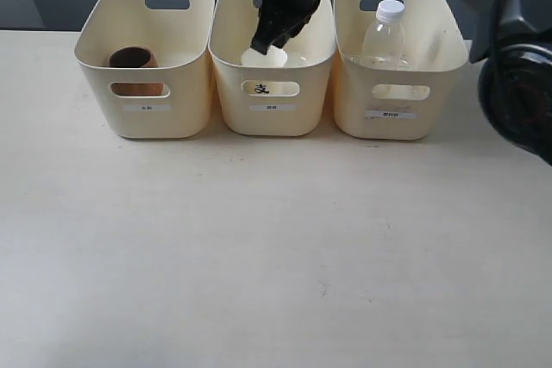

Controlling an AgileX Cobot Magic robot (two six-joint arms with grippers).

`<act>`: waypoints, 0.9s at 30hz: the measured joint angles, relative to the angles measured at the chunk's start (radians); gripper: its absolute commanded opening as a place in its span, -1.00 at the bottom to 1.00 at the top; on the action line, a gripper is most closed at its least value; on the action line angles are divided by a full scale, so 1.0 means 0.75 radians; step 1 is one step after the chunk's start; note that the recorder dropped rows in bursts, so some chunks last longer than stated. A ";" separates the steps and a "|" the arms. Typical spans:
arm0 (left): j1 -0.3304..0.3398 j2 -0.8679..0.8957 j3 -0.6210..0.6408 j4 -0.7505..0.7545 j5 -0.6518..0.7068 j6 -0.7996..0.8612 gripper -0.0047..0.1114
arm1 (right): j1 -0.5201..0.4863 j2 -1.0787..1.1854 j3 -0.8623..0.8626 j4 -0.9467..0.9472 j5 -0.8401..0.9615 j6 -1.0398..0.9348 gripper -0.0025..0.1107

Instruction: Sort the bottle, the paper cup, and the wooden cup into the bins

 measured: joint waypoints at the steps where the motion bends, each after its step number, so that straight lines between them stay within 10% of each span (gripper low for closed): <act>1: 0.000 0.000 0.000 0.000 0.000 0.000 -0.92 | -0.001 -0.028 0.000 0.018 0.003 0.011 -0.82; 16: 0.000 0.000 0.000 0.000 0.000 0.000 -0.92 | -0.025 -0.561 0.572 0.074 0.009 0.055 -0.97; 27: 0.000 0.000 0.000 0.005 0.000 0.000 -0.92 | -0.248 -1.478 1.165 0.036 0.012 0.063 -0.97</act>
